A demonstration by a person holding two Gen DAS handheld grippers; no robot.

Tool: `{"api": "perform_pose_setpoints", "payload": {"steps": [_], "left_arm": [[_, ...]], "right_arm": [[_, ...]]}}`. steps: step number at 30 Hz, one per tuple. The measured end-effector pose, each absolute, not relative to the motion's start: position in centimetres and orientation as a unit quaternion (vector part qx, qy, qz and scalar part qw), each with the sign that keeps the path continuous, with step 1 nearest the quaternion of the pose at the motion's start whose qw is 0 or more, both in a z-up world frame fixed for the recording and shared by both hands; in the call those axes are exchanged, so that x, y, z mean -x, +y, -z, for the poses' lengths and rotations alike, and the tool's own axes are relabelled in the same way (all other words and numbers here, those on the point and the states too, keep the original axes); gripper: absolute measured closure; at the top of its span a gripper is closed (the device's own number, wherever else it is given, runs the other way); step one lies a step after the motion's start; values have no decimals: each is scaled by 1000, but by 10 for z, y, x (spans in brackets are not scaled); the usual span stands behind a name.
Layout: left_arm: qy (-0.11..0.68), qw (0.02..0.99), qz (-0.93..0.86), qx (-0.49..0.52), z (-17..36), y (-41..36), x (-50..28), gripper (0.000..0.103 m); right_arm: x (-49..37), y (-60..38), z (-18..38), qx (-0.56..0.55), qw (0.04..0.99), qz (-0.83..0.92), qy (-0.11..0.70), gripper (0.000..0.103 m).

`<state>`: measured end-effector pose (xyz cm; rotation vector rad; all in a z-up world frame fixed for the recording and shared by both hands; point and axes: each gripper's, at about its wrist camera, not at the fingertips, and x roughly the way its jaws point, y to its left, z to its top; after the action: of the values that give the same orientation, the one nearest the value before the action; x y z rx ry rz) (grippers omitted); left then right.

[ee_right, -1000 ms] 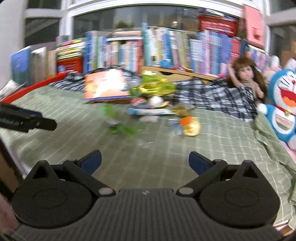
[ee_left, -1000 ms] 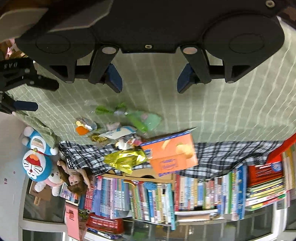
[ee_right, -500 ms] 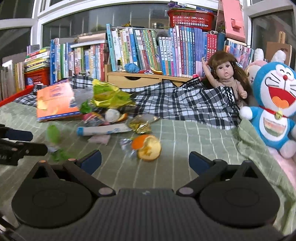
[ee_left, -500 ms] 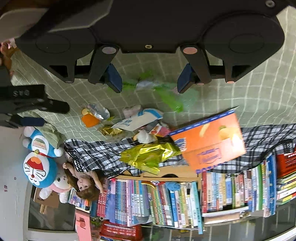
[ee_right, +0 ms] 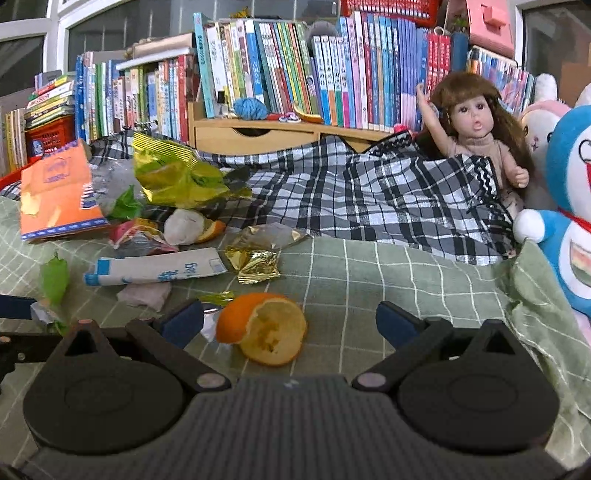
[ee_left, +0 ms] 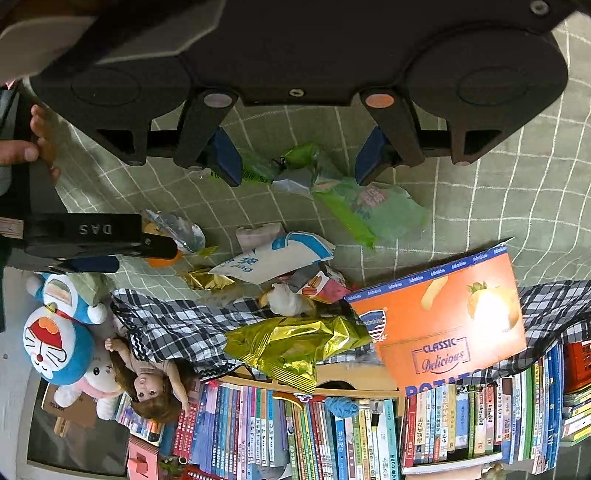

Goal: Collect trash
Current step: 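Grasp the green plastic wrapper with the left gripper while the right grasps the orange peel, then lift the green wrapper with the left gripper while the right lifts the orange peel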

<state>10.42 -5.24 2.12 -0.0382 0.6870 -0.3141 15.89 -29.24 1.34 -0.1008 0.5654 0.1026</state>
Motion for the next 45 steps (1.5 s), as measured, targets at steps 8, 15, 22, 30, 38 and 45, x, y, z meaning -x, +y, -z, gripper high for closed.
{"api": "perform_pose_setpoints", "payload": {"steps": [8,15,22,30,38,45], "left_arm": [[329,931,156,27,-15,-53,-109,37],[320,932,164,43,-11,-50,-108,47],[316,933,166,52,-11,-47,-107,58],[311,935,161,60,-12,-43,-104,63],[306,937,159,56,-16,-42,-99,64],[304,938,156,60,-19,-39,-95,64]], "right_arm": [[-164,-287,-6,56,955,-69,283,17],[-168,-287,-5,47,954,-76,285,43],[-166,-290,-5,36,955,-78,285,53],[-159,-289,-9,40,958,-73,274,55],[-151,-287,-18,49,960,-79,265,54],[-144,-287,-20,52,958,-82,269,54]]}}
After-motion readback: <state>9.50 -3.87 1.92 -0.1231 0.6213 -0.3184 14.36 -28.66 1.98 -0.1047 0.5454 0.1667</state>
